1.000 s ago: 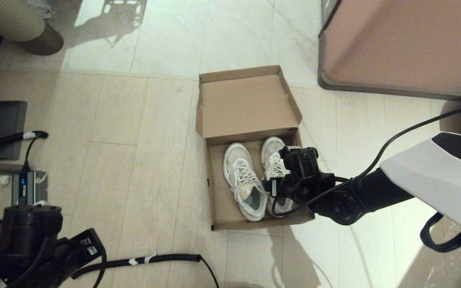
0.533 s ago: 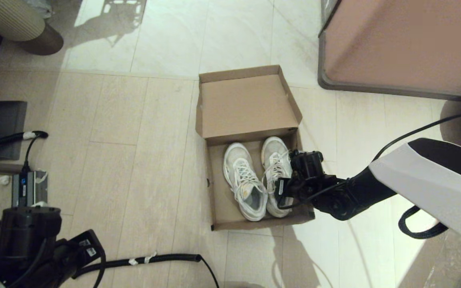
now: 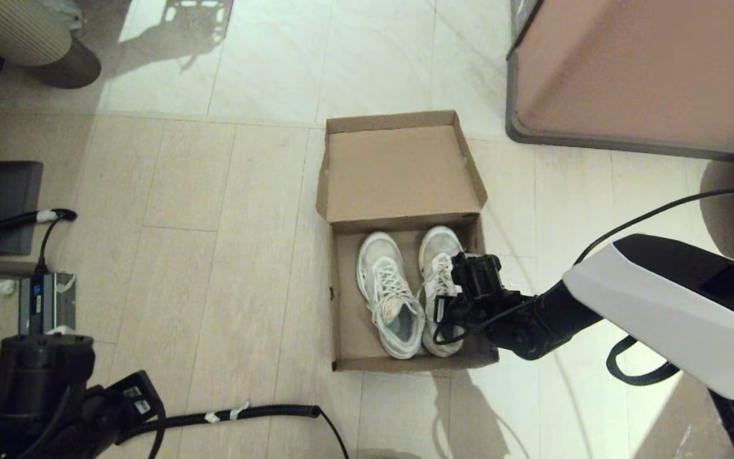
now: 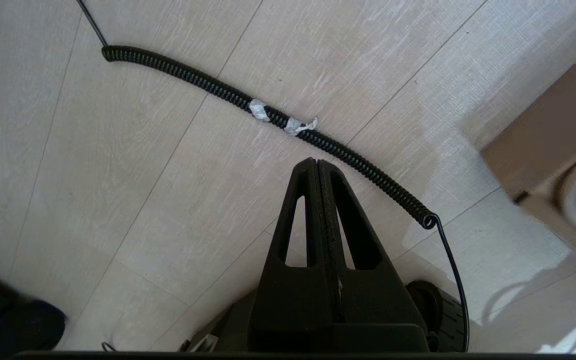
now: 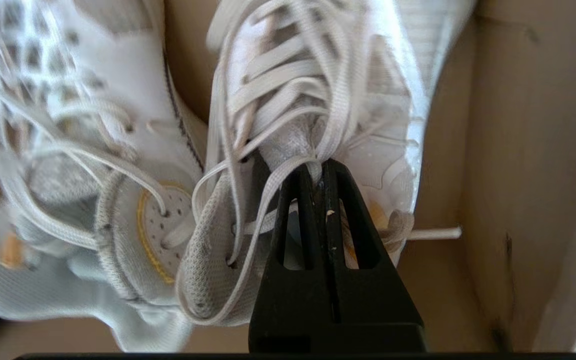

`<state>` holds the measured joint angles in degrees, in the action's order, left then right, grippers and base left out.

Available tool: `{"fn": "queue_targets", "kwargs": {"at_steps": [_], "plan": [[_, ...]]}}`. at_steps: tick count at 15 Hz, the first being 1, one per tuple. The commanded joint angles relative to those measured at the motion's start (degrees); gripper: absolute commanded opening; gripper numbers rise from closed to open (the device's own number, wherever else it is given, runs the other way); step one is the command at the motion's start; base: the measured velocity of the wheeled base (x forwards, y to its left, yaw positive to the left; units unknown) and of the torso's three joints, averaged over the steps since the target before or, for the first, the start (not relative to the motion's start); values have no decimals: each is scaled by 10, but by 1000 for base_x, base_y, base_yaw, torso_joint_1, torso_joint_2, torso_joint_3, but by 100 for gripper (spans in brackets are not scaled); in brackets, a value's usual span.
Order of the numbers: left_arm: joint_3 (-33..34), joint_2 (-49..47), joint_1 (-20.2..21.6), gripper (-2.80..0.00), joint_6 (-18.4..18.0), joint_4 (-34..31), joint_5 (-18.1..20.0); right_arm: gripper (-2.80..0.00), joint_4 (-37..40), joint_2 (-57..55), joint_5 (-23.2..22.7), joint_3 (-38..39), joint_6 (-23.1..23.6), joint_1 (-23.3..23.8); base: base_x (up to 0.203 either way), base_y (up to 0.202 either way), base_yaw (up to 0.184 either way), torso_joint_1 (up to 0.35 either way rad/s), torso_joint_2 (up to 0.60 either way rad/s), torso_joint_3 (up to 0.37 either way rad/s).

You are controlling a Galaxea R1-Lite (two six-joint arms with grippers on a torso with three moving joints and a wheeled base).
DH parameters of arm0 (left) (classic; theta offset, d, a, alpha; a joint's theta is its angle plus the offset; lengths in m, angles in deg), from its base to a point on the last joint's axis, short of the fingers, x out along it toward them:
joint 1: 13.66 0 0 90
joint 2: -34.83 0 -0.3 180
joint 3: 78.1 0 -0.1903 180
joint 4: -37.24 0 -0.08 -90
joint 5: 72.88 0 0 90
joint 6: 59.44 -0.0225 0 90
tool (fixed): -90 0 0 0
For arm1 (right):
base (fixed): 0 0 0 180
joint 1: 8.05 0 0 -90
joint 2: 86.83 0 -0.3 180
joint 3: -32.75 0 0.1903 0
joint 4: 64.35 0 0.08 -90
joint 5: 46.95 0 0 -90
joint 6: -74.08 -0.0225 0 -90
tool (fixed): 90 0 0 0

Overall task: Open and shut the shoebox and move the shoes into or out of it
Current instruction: Close the shoe box

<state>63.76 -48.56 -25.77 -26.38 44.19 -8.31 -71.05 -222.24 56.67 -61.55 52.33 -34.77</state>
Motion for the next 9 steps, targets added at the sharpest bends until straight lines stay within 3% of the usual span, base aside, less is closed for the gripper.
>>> {"fn": "queue_targets", "kwargs": {"at_steps": [1, 6, 9], "plan": [[0, 1, 0, -280, 2, 2, -1, -280, -4, -2, 1, 38, -3, -18, 0, 0, 0, 0, 0, 0], [8, 7, 0, -280, 3, 2, -1, -280, -47, 43, 2, 135, -11, -53, 0, 0, 0, 0, 0, 0], [11, 15, 0, -280, 3, 2, -1, -280, -58, 109, 3, 148, -6, -54, 0, 0, 0, 0, 0, 0]]}}
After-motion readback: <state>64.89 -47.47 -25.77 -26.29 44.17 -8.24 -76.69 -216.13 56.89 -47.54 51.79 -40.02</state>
